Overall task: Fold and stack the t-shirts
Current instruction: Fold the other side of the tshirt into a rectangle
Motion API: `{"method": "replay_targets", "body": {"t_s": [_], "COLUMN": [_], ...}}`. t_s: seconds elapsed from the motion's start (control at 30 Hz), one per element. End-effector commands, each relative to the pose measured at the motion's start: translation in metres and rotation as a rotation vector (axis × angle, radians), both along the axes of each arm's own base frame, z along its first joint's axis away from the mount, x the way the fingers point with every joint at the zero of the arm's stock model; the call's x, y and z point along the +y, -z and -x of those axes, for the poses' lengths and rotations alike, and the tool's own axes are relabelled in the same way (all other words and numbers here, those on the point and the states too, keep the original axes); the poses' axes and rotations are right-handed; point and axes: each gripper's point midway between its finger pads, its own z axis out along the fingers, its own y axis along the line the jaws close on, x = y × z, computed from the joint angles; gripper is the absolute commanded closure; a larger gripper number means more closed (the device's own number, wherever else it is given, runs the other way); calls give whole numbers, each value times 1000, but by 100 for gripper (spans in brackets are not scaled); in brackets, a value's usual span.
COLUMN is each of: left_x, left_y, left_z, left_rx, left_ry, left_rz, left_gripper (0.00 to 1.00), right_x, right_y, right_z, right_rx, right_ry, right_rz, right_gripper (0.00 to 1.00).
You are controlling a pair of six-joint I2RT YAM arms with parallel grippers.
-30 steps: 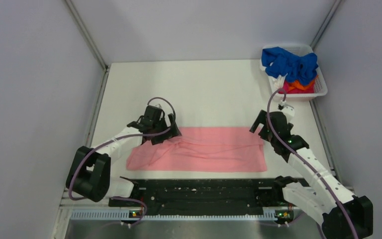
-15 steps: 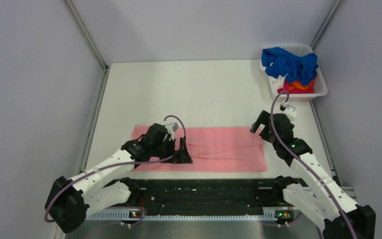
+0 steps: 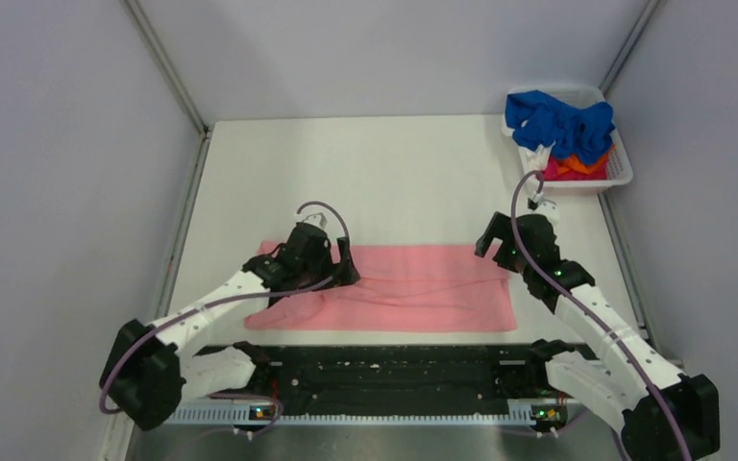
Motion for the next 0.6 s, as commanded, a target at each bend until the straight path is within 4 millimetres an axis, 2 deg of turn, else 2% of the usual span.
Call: {"method": "replay_targets", "body": {"t_s": [0.0, 0.13, 0.23, 0.3, 0.47, 0.57], "left_x": [-17, -17, -4, 8, 46, 86], "left_y": [14, 45, 53, 47, 8, -2], "left_z": [-18, 5, 23, 27, 21, 14], "left_rx": [48, 159, 195, 178, 39, -15], "left_ry": [25, 58, 50, 14, -154, -350], "left_rz": [-8, -5, -26, -49, -107, -169], "left_gripper": [1, 1, 1, 1, 1, 1], "right_x": [10, 13, 18, 23, 28, 23], "right_y": [-1, 3, 5, 5, 7, 11], "right_z": [-5, -5, -5, -5, -7, -7], "right_rx": [-19, -6, -4, -6, 5, 19], "right_ry": [-44, -60, -84, -106, -121, -86], "right_rz": [-12, -18, -25, -34, -26, -15], "right_gripper": [1, 1, 1, 1, 1, 1]}}
